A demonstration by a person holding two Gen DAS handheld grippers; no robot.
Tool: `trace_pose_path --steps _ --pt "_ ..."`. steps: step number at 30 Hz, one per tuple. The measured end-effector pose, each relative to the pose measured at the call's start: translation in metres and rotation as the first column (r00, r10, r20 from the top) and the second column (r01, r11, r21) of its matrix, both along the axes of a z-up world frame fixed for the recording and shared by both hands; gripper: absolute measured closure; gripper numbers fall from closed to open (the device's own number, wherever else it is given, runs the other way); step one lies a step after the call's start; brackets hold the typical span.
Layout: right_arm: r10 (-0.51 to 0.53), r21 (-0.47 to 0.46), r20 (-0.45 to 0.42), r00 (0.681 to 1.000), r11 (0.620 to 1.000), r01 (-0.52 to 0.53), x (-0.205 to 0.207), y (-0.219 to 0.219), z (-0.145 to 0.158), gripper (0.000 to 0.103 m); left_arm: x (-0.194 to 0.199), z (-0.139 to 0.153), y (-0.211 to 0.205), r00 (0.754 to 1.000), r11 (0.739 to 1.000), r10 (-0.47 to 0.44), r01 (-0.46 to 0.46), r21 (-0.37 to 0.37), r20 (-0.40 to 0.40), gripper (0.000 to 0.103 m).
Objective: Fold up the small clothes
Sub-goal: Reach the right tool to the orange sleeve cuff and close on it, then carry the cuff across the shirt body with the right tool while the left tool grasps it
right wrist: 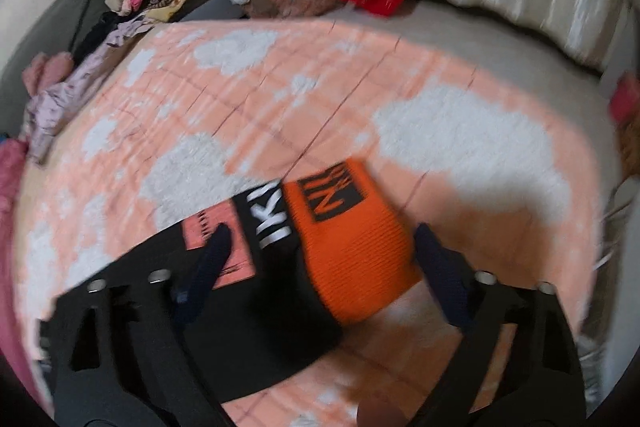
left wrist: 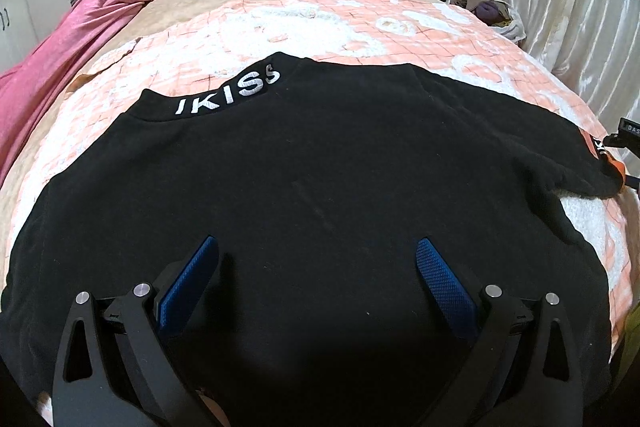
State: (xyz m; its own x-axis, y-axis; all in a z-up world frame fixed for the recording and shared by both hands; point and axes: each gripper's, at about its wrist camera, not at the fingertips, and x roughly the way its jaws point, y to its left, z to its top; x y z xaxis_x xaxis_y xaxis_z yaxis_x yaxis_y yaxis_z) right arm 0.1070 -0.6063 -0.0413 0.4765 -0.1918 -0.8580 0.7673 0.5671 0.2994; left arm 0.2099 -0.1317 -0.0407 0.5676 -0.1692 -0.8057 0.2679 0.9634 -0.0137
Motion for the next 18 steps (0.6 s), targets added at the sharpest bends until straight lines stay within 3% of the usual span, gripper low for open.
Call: trace_pose_path --steps 1,2,4,6,7,13,18 --pt "-0.005 0.01 0.006 1.0 1.0 0.004 -0.001 0.0 0.0 0.028 0.0 0.001 0.0 1.0 1.0 0.001 -0.001 0.0 0.003 0.004" --pt "-0.012 0.003 0.01 1.0 1.0 0.012 -0.003 0.0 0.002 0.037 -0.001 0.001 0.0 1.0 1.0 0.001 -0.001 0.0 0.005 0.004" --pt "-0.018 -0.002 0.032 0.999 1.0 0.018 -0.005 0.001 0.007 0.057 -0.001 0.002 0.001 1.0 1.0 0.0 0.0 -0.002 0.01 0.004" --pt "-0.007 -0.008 0.053 0.999 1.0 0.007 -0.007 0.002 0.01 0.09 -0.001 0.003 0.001 1.0 1.0 0.0 0.0 -0.003 0.014 0.004" --pt "0.001 -0.017 0.065 0.998 1.0 0.0 -0.007 0.004 0.013 0.096 0.0 0.003 0.001 1.0 1.0 0.002 -0.002 -0.004 0.016 0.004" --pt "0.105 -0.044 0.161 0.981 0.994 -0.099 0.002 0.021 0.031 0.1 0.002 0.006 0.006 1.0 1.0 0.015 -0.015 -0.012 0.017 0.004" --pt "0.239 -0.064 0.26 0.936 0.971 -0.23 0.015 0.053 0.051 0.101 0.005 0.011 0.013 0.999 0.999 0.034 -0.034 -0.022 0.026 0.004"
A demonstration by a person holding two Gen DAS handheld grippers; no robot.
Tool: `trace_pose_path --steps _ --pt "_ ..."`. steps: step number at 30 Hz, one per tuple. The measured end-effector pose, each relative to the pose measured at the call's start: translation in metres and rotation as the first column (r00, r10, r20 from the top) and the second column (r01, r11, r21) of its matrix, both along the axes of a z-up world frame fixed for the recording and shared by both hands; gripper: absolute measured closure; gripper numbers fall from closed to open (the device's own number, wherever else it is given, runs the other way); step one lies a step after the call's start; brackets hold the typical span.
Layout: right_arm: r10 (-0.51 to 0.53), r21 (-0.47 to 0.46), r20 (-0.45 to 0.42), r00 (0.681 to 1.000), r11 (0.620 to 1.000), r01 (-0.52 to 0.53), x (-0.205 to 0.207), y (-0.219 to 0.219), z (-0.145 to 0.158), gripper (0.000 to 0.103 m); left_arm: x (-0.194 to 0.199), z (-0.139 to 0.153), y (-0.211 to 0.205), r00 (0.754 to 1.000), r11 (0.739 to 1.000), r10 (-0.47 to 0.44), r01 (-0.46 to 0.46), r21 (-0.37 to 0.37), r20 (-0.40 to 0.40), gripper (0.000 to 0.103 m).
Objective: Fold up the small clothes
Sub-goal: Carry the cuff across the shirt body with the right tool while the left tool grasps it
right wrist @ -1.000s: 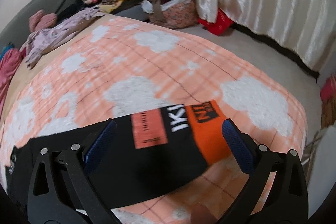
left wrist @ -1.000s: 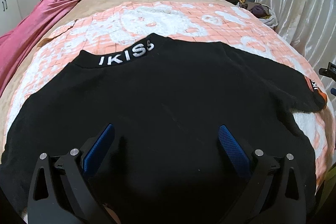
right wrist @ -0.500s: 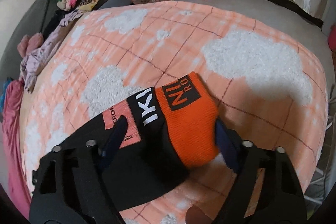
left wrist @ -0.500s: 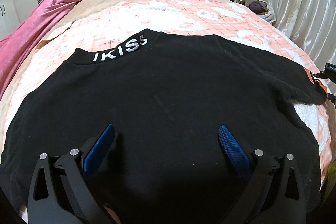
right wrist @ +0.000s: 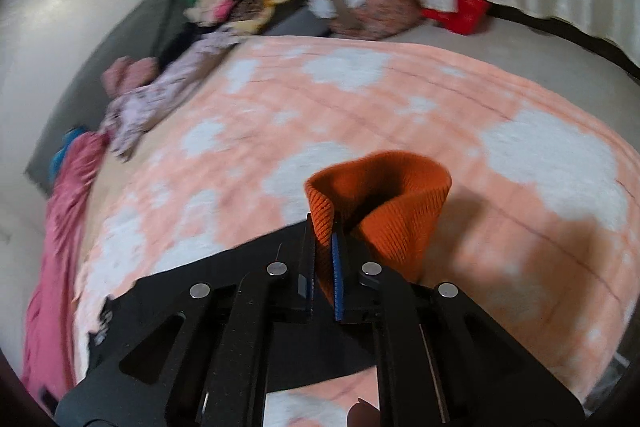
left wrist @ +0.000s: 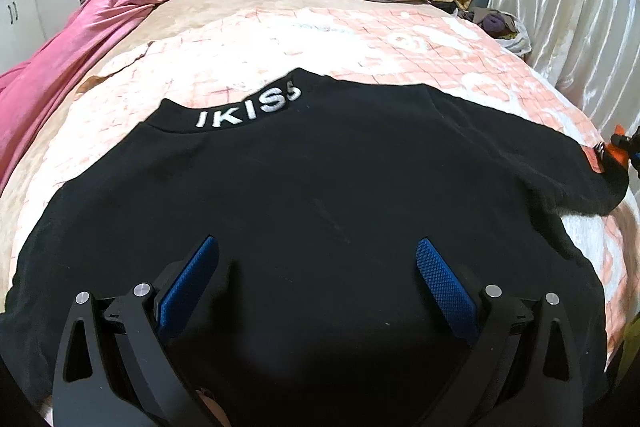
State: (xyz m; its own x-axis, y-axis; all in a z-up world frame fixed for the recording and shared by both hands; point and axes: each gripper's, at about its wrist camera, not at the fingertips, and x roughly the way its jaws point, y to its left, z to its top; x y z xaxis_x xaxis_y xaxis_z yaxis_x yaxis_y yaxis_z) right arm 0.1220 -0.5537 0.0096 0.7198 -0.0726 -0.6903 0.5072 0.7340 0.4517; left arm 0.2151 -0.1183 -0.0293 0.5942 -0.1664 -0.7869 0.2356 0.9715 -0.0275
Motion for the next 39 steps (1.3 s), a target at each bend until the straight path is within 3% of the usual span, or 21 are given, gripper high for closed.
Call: trace_pose_path --steps 4,9,15,19,25,28,30,31,34,39 --pt "0.142 -0.018 0.07 0.987 0.99 -0.142 0.011 0.038 0.018 0.101 0.002 0.005 0.007 1.0 1.0 0.015 -0.015 -0.015 0.004 0.004" --pt "0.33 -0.007 0.141 0.934 0.943 -0.332 0.025 0.094 0.034 0.101 0.002 0.014 0.019 0.999 0.998 0.04 -0.04 -0.044 0.008 0.004" --pt "0.508 -0.004 0.146 0.849 0.859 -0.513 0.042 0.162 0.036 0.101 0.0 0.027 0.043 0.996 0.991 0.084 -0.083 -0.103 0.005 0.004" --pt "0.617 -0.004 0.132 0.776 0.783 -0.622 0.048 0.21 0.03 0.101 0.001 0.034 0.059 0.993 0.985 0.114 -0.112 -0.13 0.005 0.004" --pt "0.714 -0.06 0.094 0.694 0.7 -0.712 0.044 0.266 0.022 0.101 0.007 0.041 0.086 0.984 0.969 0.176 -0.173 -0.174 -0.001 0.004" --pt "0.741 -0.09 0.078 0.667 0.671 -0.736 0.04 0.289 0.019 0.093 0.011 0.042 0.097 0.979 0.96 0.206 -0.203 -0.192 -0.006 0.004" --pt "0.769 -0.114 0.061 0.636 0.639 -0.761 0.037 0.303 0.015 0.079 0.013 0.04 0.102 0.975 0.956 0.221 -0.219 -0.197 -0.016 0.004" --pt "0.78 -0.129 0.058 0.623 0.625 -0.77 0.033 0.306 0.016 0.079 0.014 0.039 0.102 0.974 0.954 0.226 -0.225 -0.195 -0.021 0.004" --pt "0.78 -0.136 0.09 0.62 0.626 -0.768 0.033 0.299 0.025 0.071 0.016 0.031 0.101 0.974 0.953 0.221 -0.226 -0.202 -0.048 0.004" --pt "0.673 -0.212 0.073 0.736 0.731 -0.648 0.036 0.253 0.038 0.071 0.012 0.015 0.077 0.987 0.951 0.119 -0.145 -0.272 -0.109 0.005"
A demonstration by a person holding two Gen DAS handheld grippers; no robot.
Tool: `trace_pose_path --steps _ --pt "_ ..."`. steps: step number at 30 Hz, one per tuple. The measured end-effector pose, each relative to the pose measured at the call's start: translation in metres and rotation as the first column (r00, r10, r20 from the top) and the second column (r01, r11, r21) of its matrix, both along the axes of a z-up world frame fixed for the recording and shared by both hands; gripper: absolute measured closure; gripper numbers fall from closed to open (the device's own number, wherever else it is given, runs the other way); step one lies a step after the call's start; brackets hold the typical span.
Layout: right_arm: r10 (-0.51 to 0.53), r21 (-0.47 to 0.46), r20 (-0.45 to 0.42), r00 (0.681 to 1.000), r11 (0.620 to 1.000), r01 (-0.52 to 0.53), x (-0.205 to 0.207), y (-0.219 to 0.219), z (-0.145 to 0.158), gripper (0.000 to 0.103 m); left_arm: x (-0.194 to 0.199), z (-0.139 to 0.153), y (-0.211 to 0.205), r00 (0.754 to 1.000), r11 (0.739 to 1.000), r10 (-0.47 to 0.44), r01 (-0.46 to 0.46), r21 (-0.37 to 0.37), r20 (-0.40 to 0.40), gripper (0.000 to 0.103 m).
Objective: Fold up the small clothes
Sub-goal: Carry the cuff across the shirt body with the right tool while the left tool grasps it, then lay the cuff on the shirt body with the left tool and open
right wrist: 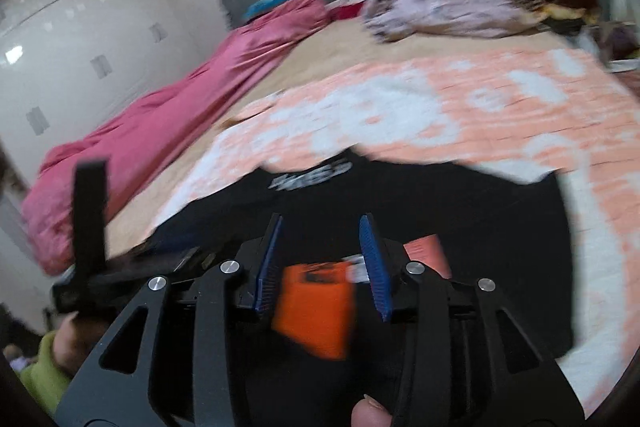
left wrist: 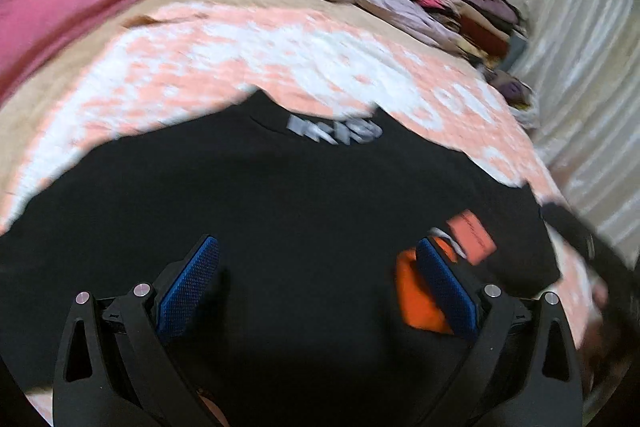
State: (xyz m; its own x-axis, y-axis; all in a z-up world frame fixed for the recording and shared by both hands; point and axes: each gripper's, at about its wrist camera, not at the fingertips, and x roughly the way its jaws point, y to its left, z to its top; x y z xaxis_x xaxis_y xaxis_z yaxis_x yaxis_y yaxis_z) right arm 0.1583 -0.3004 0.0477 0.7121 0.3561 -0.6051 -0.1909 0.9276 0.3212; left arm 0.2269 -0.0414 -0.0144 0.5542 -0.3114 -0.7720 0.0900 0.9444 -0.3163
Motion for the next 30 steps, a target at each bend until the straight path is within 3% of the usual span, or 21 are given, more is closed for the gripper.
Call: trace_pose_path --steps 2,4,5,7,10,14,15,17,22,26,30 --pt "-0.088 -0.058 -0.007 0.996 0.994 0.087 0.003 -0.021 -0.002 0.07 -0.003 -0.008 -0.014 0.998 0.996 -0.055 0.053 -0.067 -0.04 0.006" --pt "-0.136 -0.056 -0.015 0.991 0.989 0.135 0.003 -0.038 -0.003 0.07 -0.007 -0.02 -0.028 0.989 0.984 -0.106 0.09 -0.154 -0.1 0.009" --pt "-0.154 -0.05 -0.02 0.988 0.987 0.152 0.004 -0.045 -0.005 0.07 -0.008 -0.026 -0.036 0.984 0.978 -0.124 0.099 -0.181 -0.131 0.016" --pt "-0.191 -0.038 -0.028 0.981 0.981 0.19 0.004 -0.058 -0.005 0.068 -0.008 -0.034 -0.046 0.978 0.976 -0.13 0.098 -0.195 -0.162 0.019" --pt "-0.217 -0.042 -0.026 0.976 0.976 0.216 0.004 -0.067 -0.006 0.067 -0.007 -0.034 -0.059 0.983 0.982 -0.113 0.089 -0.166 -0.142 0.021" --pt "-0.231 -0.016 -0.042 0.972 0.973 0.231 0.006 -0.076 -0.009 0.067 -0.002 -0.038 -0.068 0.984 0.977 -0.098 0.067 -0.203 -0.15 0.057" --pt "-0.235 -0.015 -0.045 0.971 0.972 0.235 0.007 -0.077 -0.01 0.067 0.001 -0.04 -0.072 0.984 0.981 -0.091 0.062 -0.184 -0.155 0.076" --pt "-0.25 -0.013 -0.047 0.967 0.968 0.249 0.005 -0.083 -0.01 0.067 0.004 -0.039 -0.076 0.984 0.978 -0.103 0.072 -0.197 -0.148 0.09" --pt "-0.295 0.015 -0.048 0.954 0.955 0.296 0.003 -0.103 -0.009 0.067 0.004 -0.014 -0.077 0.992 0.987 -0.114 0.107 -0.121 -0.052 0.094" --pt "-0.322 0.029 -0.055 0.945 0.946 0.324 0.002 -0.113 -0.009 0.067 0.005 0.025 -0.047 0.997 0.991 -0.067 0.071 -0.112 0.037 0.094" --pt "-0.318 0.028 -0.057 0.946 0.947 0.32 0.002 -0.114 -0.011 0.067 -0.001 0.055 -0.011 0.993 0.998 -0.027 0.034 -0.056 0.111 0.094"
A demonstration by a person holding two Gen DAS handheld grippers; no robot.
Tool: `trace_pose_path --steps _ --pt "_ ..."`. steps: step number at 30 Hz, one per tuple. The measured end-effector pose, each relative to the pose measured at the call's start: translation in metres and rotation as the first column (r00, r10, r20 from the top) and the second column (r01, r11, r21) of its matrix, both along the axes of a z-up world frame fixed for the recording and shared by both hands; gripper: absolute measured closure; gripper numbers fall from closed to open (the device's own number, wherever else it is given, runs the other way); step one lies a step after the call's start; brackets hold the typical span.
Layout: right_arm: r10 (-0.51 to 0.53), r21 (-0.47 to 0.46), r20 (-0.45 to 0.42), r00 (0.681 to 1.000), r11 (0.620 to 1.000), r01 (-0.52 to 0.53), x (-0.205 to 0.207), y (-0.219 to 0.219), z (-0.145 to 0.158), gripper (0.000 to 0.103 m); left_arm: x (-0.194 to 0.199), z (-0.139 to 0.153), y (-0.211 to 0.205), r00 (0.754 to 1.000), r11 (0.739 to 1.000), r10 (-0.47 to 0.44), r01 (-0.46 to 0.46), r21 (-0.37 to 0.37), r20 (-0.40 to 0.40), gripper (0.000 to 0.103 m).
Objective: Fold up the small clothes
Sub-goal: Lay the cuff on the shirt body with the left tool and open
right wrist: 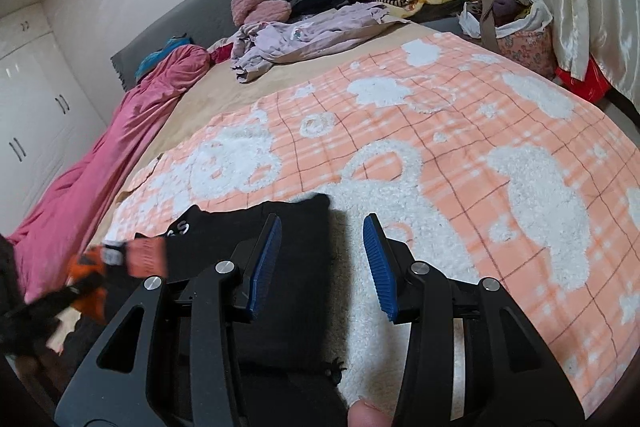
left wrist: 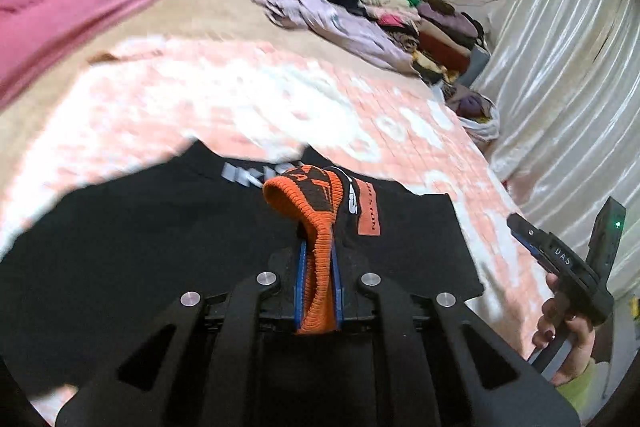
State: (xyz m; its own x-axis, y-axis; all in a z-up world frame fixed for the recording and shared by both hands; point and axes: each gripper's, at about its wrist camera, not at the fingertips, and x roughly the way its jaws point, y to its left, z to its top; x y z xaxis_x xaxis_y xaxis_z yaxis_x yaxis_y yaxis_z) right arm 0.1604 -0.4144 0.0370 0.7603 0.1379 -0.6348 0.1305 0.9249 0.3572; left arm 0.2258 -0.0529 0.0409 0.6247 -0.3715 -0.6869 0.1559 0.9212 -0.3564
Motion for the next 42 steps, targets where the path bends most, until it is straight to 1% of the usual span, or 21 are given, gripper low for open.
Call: trace_pose_path --steps 2,5,7,9,10,15,18,23,26,28,29,31,34,35,38,40,41,42 --pt "0.014 -0.013 -0.005 1.0 1.0 -0.014 0.001 0.003 -0.002 0.067 -0.003 0.001 0.013 1.0 1.0 0.019 -0.019 0.025 0.001 0.094" --pt "0.037 -0.037 -0.012 0.999 0.999 -0.037 0.003 0.012 -0.005 0.067 -0.004 -0.007 0.038 0.997 0.996 0.067 -0.065 0.059 -0.025 0.094" --pt "0.054 -0.059 -0.017 0.998 0.997 -0.055 0.004 0.021 -0.008 0.067 -0.005 -0.013 0.055 0.995 0.995 0.089 -0.087 0.055 -0.043 0.094" --pt "0.071 -0.079 -0.023 0.997 0.994 -0.072 0.005 0.03 -0.01 0.067 -0.006 -0.019 0.074 0.992 0.993 0.113 -0.111 0.028 -0.061 0.094" --pt "0.077 -0.089 -0.026 0.997 0.993 -0.079 0.005 0.035 -0.011 0.067 -0.006 -0.024 0.079 0.99 0.992 0.125 -0.124 0.026 -0.068 0.094" --pt "0.127 -0.162 -0.051 0.991 0.978 -0.134 0.008 0.061 -0.02 0.067 -0.006 -0.047 0.089 0.987 0.992 0.123 -0.121 0.029 -0.106 0.093" --pt "0.166 -0.195 -0.07 0.984 0.965 -0.177 0.009 0.079 -0.027 0.067 -0.006 -0.05 0.094 0.985 0.993 0.115 -0.113 0.017 -0.127 0.092" --pt "0.204 -0.233 -0.093 0.975 0.947 -0.22 0.008 0.097 -0.036 0.066 -0.009 -0.047 0.103 0.984 0.992 0.127 -0.128 0.004 -0.126 0.09" --pt "0.208 -0.238 -0.096 0.973 0.945 -0.225 0.007 0.1 -0.036 0.066 -0.012 -0.042 0.113 0.98 0.987 0.161 -0.162 0.008 -0.112 0.09" --pt "0.212 -0.24 -0.091 0.973 0.944 -0.228 0.006 0.102 -0.035 0.066 -0.015 -0.035 0.116 0.979 0.982 0.187 -0.184 0.033 -0.085 0.09" --pt "0.214 -0.241 -0.088 0.973 0.943 -0.229 0.005 0.102 -0.034 0.065 -0.016 -0.032 0.115 0.979 0.981 0.19 -0.187 0.043 -0.072 0.088" --pt "0.219 -0.243 -0.081 0.972 0.942 -0.232 0.005 0.104 -0.034 0.065 -0.018 -0.028 0.107 0.984 0.984 0.171 -0.168 0.06 -0.052 0.085" --pt "0.234 -0.253 -0.073 0.969 0.936 -0.245 0.002 0.11 -0.033 0.065 -0.022 -0.028 0.081 0.994 0.989 0.103 -0.099 0.106 -0.029 0.083" --pt "0.243 -0.255 -0.074 0.967 0.933 -0.254 0.002 0.113 -0.033 0.065 -0.023 -0.03 0.069 0.997 0.988 0.074 -0.07 0.135 -0.026 0.081" --pt "0.273 -0.266 -0.082 0.958 0.921 -0.285 0.0 0.123 -0.035 0.065 -0.022 -0.044 0.049 0.998 0.973 0.046 -0.036 0.229 -0.042 0.08" --pt "0.297 -0.273 -0.092 0.95 0.91 -0.311 0.0 0.13 -0.037 0.065 -0.02 -0.062 0.043 0.995 0.953 0.055 -0.025 0.303 -0.089 0.08" --pt "0.308 -0.273 -0.1 0.946 0.906 -0.323 0.0 0.132 -0.039 0.065 -0.019 -0.068 0.044 0.992 0.949 0.064 -0.028 0.315 -0.104 0.079" --pt "0.313 -0.274 -0.11 0.943 0.903 -0.331 0.001 0.133 -0.041 0.065 -0.018 -0.075 0.047 0.99 0.951 0.071 -0.029 0.309 -0.126 0.079"
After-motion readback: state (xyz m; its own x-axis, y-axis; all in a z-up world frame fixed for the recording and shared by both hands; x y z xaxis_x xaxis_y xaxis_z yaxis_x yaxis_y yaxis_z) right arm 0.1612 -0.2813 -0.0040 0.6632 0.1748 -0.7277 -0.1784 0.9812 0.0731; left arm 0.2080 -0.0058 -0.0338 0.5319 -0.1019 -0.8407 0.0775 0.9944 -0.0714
